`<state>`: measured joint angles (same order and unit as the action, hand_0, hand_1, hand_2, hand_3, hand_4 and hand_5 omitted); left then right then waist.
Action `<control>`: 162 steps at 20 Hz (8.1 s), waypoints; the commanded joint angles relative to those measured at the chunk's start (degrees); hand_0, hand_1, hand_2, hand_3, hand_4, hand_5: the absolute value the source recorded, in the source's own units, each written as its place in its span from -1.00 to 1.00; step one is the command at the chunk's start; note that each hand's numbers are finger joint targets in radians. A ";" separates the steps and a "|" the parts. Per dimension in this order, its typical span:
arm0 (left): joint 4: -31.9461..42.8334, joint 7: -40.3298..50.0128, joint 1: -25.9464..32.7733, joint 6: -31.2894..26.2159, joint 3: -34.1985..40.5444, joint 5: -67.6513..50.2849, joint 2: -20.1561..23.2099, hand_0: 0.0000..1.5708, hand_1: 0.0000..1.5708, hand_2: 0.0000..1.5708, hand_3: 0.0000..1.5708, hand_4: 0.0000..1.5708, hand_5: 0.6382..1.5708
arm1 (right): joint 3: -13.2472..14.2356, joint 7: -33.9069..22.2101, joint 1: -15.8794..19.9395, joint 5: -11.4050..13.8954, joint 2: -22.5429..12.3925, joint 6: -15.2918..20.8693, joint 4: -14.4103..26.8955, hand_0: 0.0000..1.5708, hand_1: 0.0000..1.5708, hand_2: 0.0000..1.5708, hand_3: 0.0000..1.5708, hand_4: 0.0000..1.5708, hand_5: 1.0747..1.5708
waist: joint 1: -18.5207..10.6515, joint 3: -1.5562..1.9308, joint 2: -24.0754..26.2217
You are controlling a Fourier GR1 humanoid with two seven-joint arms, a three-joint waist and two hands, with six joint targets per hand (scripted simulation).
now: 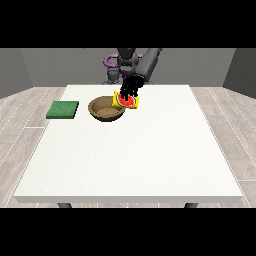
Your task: Pick the cup and pour the ball into the bowl, then pick the bowl and place it on the pad
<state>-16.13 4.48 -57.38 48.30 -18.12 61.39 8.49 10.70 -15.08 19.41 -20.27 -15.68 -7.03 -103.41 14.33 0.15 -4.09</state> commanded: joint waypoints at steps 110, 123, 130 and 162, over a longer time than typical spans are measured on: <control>-43.41 -4.74 -10.42 -64.27 40.36 -84.65 35.36 -1.00 -1.00 -1.00 -1.00 -1.00 0.93 | 6.36 31.54 18.52 10.14 11.12 18.68 62.76 1.00 1.00 1.00 0.10 0.11 0.39 | -24.80 -0.19 -20.87; -28.05 -11.62 -2.01 -68.65 44.76 -82.97 40.45 -1.00 -1.00 -1.00 -1.00 -1.00 0.95 | -6.57 3.05 24.72 24.44 0.74 21.86 53.61 1.00 1.00 1.00 1.00 0.61 0.57 | -15.36 -0.34 -9.97; -26.02 -15.01 2.78 -70.35 46.55 -83.61 42.50 -1.00 -1.00 -1.00 -1.00 -1.00 0.94 | -4.76 2.36 23.36 22.48 -1.19 17.36 53.87 1.00 1.00 1.00 1.00 0.64 0.74 | -13.71 -0.15 -10.77; -42.93 -9.04 1.85 -64.60 46.98 -88.74 46.26 -1.00 -1.00 -1.00 -1.00 -1.00 0.92 | 9.17 28.48 23.74 18.36 -26.51 -1.54 75.49 1.00 1.00 1.00 -0.14 0.59 0.97 | -14.85 -0.05 -21.68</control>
<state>-56.09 -4.65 -56.30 -18.46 29.62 -27.37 56.48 19.99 12.81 41.96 -2.75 -40.19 -7.78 -29.55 -0.57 0.14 -26.13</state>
